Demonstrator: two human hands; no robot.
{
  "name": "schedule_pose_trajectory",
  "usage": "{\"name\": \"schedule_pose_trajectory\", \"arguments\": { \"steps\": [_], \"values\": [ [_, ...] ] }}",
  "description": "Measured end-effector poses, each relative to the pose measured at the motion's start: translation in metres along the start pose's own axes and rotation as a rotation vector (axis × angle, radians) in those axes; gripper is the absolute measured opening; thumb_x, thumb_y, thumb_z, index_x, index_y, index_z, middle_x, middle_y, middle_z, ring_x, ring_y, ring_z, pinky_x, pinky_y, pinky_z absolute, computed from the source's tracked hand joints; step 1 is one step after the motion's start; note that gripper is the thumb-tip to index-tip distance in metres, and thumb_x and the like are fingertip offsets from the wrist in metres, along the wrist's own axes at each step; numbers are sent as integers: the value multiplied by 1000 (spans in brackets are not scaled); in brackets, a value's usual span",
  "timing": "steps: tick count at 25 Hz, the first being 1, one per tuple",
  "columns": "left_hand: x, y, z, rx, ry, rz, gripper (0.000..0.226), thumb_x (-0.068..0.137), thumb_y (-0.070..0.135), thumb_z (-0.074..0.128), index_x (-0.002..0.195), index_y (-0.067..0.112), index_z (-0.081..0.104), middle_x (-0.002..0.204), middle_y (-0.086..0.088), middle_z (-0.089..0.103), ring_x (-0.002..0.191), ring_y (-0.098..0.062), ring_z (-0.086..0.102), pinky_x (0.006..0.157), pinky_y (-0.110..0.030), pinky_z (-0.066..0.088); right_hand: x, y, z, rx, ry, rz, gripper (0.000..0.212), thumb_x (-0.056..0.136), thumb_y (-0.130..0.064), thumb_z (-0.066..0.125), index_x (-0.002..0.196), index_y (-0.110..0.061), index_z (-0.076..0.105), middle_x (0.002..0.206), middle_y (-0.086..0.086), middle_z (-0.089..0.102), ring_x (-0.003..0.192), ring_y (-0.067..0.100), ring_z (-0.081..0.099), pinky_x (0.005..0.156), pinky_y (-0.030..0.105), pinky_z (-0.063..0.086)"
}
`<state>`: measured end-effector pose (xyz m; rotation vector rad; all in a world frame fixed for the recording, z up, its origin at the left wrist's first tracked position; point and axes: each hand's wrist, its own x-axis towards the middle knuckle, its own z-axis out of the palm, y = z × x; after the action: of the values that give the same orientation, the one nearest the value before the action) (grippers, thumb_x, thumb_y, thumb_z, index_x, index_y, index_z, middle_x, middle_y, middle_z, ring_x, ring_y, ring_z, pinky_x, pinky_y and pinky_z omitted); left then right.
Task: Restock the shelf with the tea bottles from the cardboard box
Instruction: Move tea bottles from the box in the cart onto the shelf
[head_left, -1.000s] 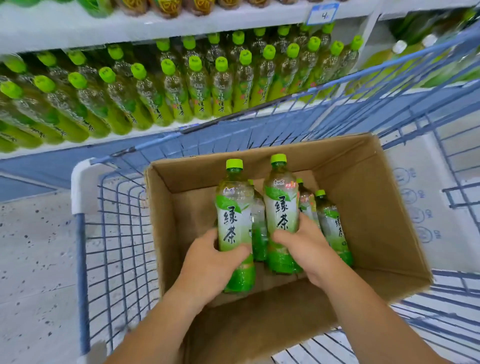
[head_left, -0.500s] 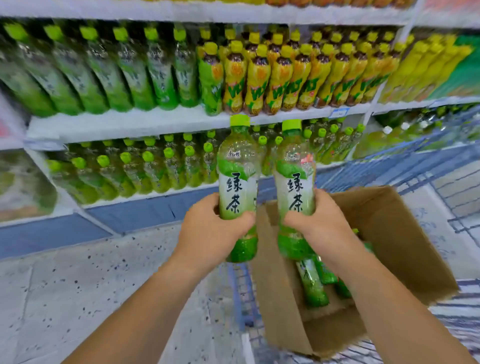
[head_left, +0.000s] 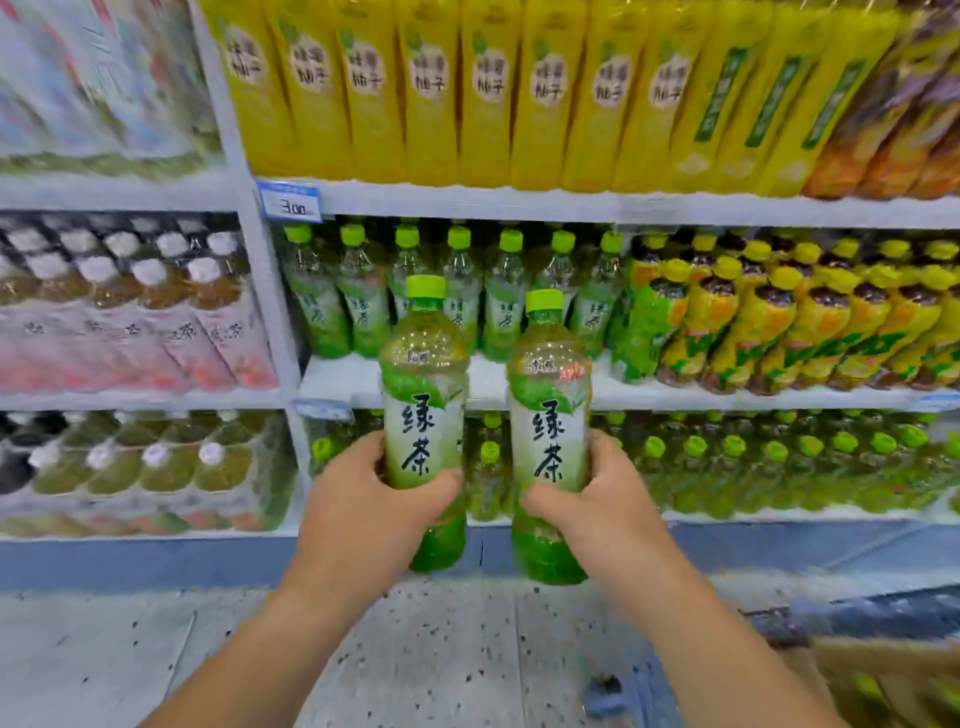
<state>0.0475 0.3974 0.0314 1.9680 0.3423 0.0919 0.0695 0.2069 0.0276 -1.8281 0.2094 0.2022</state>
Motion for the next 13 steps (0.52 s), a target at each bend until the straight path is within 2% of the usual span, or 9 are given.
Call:
{"name": "schedule_pose_trajectory", "arguments": {
  "steps": [2,5,8,11,13],
  "values": [
    [27,-11,-16,13,31,-24,17,76,33,82,88,29,71,77,28,71,70,8,66,57,-15,48,21,1,30,31,-57,25,46,69,-9,74,108,-27,58,88,-7,71,72,1,67,59,20,51],
    [67,-32,-29,24,69,-11,19,76,31,83,89,27,71,78,23,73,68,4,67,62,-24,53,58,8,70,54,-96,40,50,62,-19,74,107,-33,59,89,-9,72,80,8,70,70,34,58],
    [97,-60,-39,25,115,-21,20,75,29,84,91,28,71,79,19,74,68,2,68,57,-20,54,87,10,105,63,-133,32,45,67,-15,74,106,-34,58,88,-9,72,76,5,69,66,28,56],
    [130,-87,-52,10,173,-11,20,74,28,84,90,29,72,77,13,74,66,-1,68,53,-16,53,116,11,145,31,-138,-28,43,71,-11,73,104,-35,58,84,-9,72,73,9,70,65,32,60],
    [155,-103,-64,-14,225,44,18,73,25,85,83,31,72,76,13,74,66,0,67,52,-13,50,138,12,174,38,-121,-105,46,72,-12,72,108,-35,57,90,-7,71,72,9,69,62,31,60]
  ]
}}
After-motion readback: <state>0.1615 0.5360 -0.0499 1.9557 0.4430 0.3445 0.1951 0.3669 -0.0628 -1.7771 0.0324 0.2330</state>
